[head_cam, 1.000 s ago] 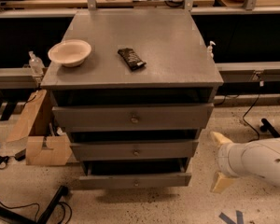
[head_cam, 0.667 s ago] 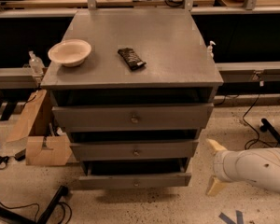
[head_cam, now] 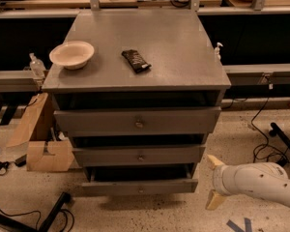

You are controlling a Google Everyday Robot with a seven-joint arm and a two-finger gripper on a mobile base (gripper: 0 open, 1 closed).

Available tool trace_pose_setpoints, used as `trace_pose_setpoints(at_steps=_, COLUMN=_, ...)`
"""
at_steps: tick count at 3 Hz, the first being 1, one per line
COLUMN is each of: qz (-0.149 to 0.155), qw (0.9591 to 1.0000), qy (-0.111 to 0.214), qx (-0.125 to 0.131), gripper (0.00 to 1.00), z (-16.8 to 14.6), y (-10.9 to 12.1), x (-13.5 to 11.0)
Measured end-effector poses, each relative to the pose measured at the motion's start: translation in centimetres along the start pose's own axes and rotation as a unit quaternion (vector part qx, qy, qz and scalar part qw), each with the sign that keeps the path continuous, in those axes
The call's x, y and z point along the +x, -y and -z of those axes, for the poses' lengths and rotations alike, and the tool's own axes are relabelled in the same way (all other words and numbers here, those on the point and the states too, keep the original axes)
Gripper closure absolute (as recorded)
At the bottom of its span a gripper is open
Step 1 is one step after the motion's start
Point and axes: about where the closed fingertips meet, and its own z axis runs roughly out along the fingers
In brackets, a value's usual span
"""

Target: Open bottom drawer

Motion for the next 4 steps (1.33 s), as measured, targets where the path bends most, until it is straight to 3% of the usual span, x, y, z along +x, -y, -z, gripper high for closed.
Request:
trace_pose_setpoints(at_steps=3, qz=-0.012, qw=0.9943, qy=-0.001, qx=-0.106, gripper=0.0, z=-15.8, y=-5.4, x=-2.9)
trace_pose_setpoints(at_steps=4, qz=-0.017, qw=0.9926, qy=-0.002, qx=-0.12, gripper=0.0, z=-19.1, y=-6.1, x=-2.8)
